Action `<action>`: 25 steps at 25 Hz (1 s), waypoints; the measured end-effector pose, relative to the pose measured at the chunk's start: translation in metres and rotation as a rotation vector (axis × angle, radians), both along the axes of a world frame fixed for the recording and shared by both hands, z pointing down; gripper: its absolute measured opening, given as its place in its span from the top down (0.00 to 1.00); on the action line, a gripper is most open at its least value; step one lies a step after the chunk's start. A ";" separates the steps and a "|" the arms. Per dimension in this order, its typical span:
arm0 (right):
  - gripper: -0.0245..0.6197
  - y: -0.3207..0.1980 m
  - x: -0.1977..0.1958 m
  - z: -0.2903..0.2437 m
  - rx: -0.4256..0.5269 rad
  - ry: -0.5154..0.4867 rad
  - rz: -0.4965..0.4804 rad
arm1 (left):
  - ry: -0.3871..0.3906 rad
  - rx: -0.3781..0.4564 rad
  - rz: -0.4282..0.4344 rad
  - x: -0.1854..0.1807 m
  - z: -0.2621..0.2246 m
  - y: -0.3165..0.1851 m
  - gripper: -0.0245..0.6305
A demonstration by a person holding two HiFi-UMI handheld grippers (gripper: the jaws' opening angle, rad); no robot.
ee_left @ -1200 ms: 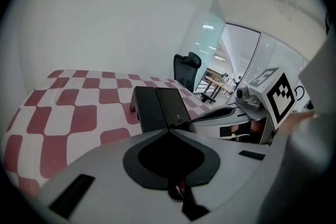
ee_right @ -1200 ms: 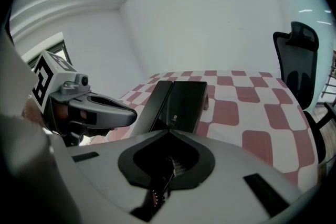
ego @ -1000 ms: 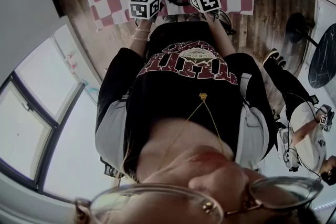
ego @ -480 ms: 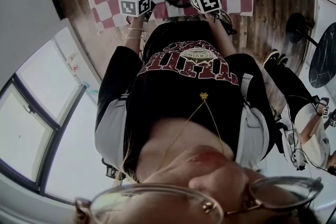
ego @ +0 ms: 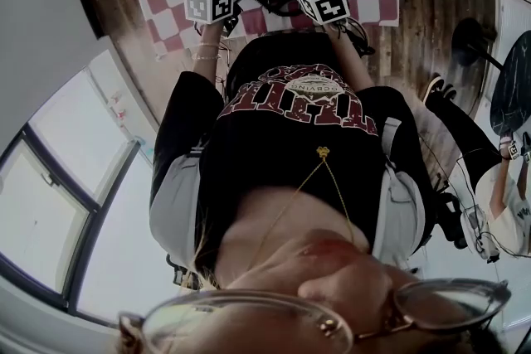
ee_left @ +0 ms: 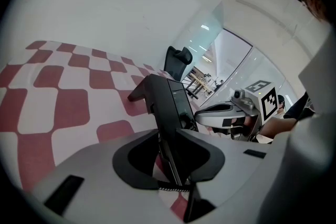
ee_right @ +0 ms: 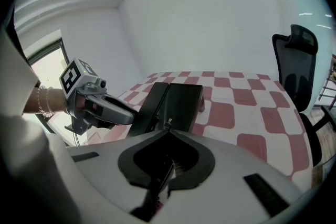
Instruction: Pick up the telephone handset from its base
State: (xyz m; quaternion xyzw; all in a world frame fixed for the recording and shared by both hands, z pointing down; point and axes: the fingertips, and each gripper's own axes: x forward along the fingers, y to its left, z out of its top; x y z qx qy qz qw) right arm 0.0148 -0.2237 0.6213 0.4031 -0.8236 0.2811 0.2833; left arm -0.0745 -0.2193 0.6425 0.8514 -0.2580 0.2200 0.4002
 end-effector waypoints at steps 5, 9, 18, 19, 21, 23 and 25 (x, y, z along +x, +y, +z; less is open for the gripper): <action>0.93 -0.001 0.000 -0.001 0.004 0.004 0.007 | 0.063 -0.043 0.045 0.003 0.002 0.000 0.82; 0.93 -0.002 -0.001 -0.003 0.007 0.007 0.015 | 0.082 -0.053 0.105 0.003 0.003 -0.001 0.82; 0.93 -0.002 0.002 -0.003 0.002 0.018 0.058 | 0.123 -0.083 0.177 0.008 0.007 -0.005 0.81; 0.93 -0.003 0.003 -0.002 0.002 0.020 0.062 | 0.130 -0.089 0.183 0.008 0.007 -0.005 0.80; 0.93 -0.003 0.003 -0.001 0.001 0.025 0.071 | 0.141 -0.096 0.204 0.010 0.009 -0.005 0.80; 0.93 -0.003 0.004 -0.001 0.000 0.028 0.080 | 0.150 -0.103 0.227 0.013 0.010 -0.005 0.79; 0.93 -0.003 0.006 -0.001 -0.002 0.031 0.089 | 0.163 -0.117 0.240 0.015 0.011 -0.005 0.79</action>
